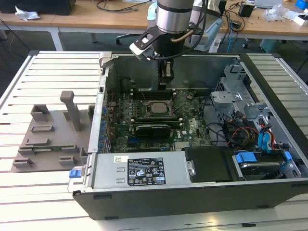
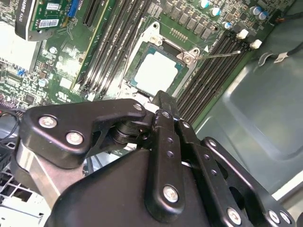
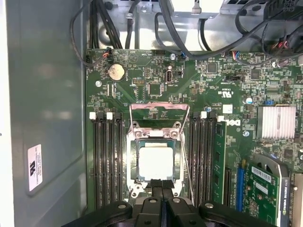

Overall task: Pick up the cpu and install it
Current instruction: 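Place the cpu into insertion slot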

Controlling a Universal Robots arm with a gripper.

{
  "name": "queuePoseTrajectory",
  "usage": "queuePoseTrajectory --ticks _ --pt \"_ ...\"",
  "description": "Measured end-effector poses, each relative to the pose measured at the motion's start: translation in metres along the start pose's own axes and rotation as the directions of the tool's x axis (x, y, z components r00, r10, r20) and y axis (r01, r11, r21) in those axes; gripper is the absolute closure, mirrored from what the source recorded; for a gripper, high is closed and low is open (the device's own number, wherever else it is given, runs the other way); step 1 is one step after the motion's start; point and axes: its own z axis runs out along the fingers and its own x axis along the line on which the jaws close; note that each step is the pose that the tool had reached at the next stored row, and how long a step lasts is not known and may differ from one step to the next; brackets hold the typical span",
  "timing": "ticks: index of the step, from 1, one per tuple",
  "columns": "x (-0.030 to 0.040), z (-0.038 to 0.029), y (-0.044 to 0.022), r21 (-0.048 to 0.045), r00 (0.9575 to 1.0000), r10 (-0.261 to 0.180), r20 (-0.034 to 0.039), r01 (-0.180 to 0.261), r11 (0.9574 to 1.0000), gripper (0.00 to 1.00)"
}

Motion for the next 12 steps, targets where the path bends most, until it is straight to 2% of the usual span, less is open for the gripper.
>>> queuePoseTrajectory --ticks 12 --pt "-0.0005 -0.0147 -0.0007 0.0000 1.0000 0.000 0.0001 0.000 1.0000 0.89"
